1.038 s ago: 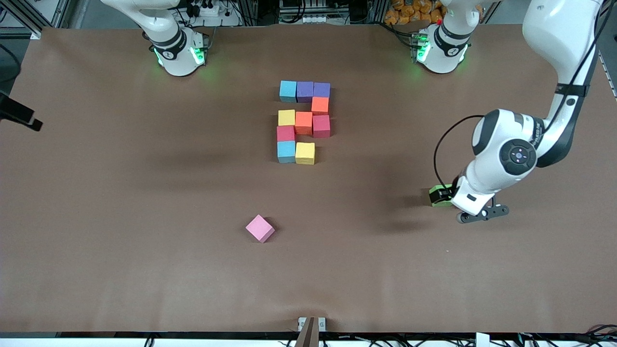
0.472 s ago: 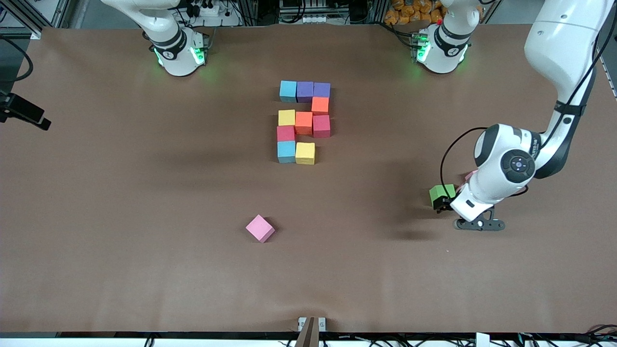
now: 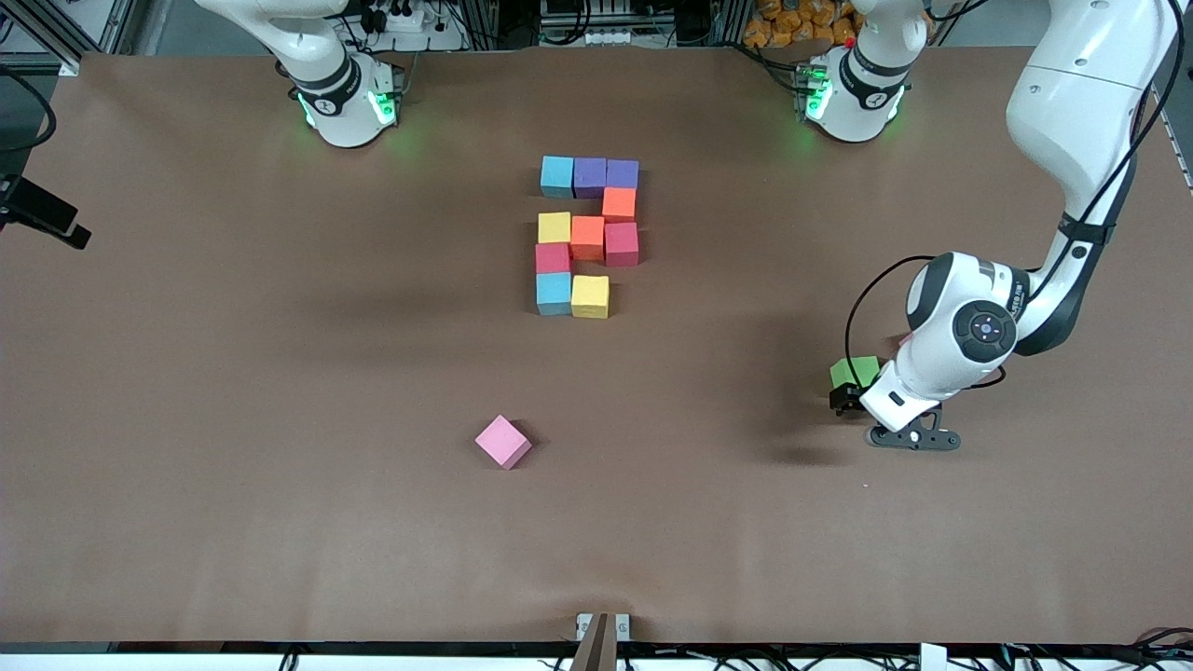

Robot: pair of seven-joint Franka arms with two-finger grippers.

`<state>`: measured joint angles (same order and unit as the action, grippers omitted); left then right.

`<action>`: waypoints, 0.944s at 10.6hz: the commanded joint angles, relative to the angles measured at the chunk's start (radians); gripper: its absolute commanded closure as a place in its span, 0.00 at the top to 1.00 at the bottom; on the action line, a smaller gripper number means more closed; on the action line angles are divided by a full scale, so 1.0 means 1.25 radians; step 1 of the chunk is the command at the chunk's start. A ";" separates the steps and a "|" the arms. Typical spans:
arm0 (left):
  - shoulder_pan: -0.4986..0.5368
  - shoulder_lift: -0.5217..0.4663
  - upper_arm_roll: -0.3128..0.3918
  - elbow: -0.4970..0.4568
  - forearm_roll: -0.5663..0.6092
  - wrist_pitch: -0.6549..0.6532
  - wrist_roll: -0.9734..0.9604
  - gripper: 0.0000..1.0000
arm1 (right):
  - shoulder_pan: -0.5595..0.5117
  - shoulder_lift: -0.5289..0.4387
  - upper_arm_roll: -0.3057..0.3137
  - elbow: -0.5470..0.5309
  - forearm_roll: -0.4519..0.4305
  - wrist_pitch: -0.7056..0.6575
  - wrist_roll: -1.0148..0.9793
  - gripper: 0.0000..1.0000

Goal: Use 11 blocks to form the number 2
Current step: 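Lower the left gripper over the green block beside the pink cubes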

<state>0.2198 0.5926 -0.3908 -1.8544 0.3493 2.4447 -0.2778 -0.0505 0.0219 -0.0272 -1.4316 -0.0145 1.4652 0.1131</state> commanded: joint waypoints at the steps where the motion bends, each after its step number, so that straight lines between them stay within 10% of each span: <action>1: 0.024 0.009 -0.009 -0.012 0.019 0.013 0.015 1.00 | -0.004 -0.010 0.003 0.006 -0.013 -0.012 -0.013 1.00; 10: 0.027 0.009 -0.015 -0.047 0.005 0.011 0.012 1.00 | -0.010 -0.005 0.007 0.009 -0.008 -0.028 -0.007 1.00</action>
<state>0.2402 0.6093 -0.3988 -1.8889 0.3493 2.4453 -0.2690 -0.0505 0.0219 -0.0269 -1.4298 -0.0164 1.4438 0.1085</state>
